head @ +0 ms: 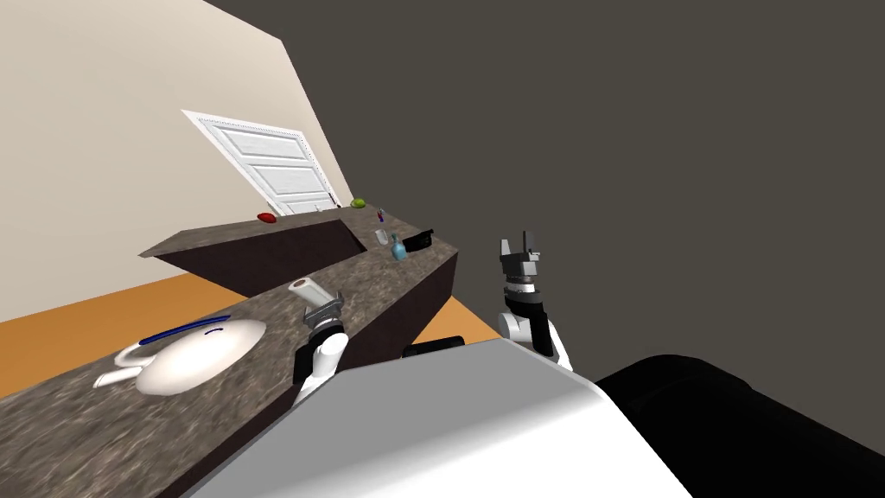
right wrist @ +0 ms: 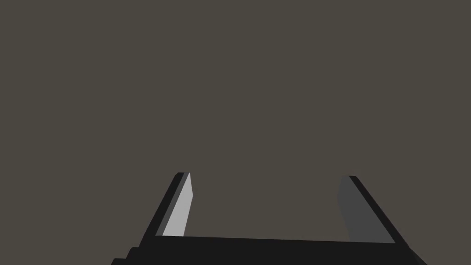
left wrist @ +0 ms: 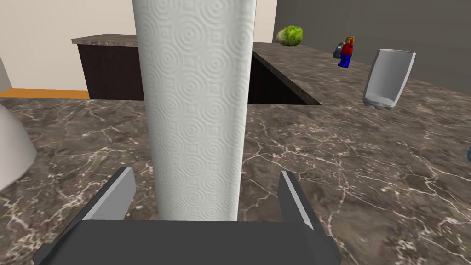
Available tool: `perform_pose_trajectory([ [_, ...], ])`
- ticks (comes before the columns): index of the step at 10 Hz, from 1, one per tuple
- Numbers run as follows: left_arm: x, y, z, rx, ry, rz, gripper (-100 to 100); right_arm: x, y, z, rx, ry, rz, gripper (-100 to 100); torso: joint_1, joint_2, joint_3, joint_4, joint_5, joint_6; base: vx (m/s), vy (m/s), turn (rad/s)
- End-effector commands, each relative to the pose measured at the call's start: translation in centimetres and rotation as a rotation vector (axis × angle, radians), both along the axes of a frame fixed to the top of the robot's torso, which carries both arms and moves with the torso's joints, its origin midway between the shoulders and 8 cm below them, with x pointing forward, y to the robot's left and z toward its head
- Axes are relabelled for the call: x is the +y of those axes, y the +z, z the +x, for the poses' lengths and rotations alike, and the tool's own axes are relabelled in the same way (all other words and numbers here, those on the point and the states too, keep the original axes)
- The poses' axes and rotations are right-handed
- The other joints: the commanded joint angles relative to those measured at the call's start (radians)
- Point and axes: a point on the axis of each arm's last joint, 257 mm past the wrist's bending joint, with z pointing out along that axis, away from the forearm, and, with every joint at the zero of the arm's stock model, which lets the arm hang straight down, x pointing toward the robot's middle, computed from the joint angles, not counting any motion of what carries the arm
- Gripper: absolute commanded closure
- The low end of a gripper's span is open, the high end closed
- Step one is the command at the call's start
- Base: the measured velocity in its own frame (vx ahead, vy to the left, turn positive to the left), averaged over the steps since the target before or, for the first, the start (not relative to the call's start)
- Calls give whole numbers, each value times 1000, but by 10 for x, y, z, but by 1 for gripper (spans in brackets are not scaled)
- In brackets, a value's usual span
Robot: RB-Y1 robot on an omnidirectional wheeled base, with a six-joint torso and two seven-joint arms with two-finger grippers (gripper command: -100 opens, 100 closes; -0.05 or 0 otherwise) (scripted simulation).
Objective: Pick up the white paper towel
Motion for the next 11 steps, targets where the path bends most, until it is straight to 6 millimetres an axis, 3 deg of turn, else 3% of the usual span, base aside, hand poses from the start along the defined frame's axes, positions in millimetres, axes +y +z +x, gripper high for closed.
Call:
perform_pose_trajectory([
  [1,-2,-3,11,4,-8,-6,-100,0,0,0,0,0,0,0,0,0,0,0,0,0,-36,-20,40],
  [6,-4,2,57,-6,-47,-5,-100,0,0,0,0,0,0,0,0,-1,0,0,0,0,-37,-17,59],
  [11,0,2,86,6,-59,1,-100,0,0,0,0,0,0,0,1,-1,-1,0,0,0,-34,-14,51],
])
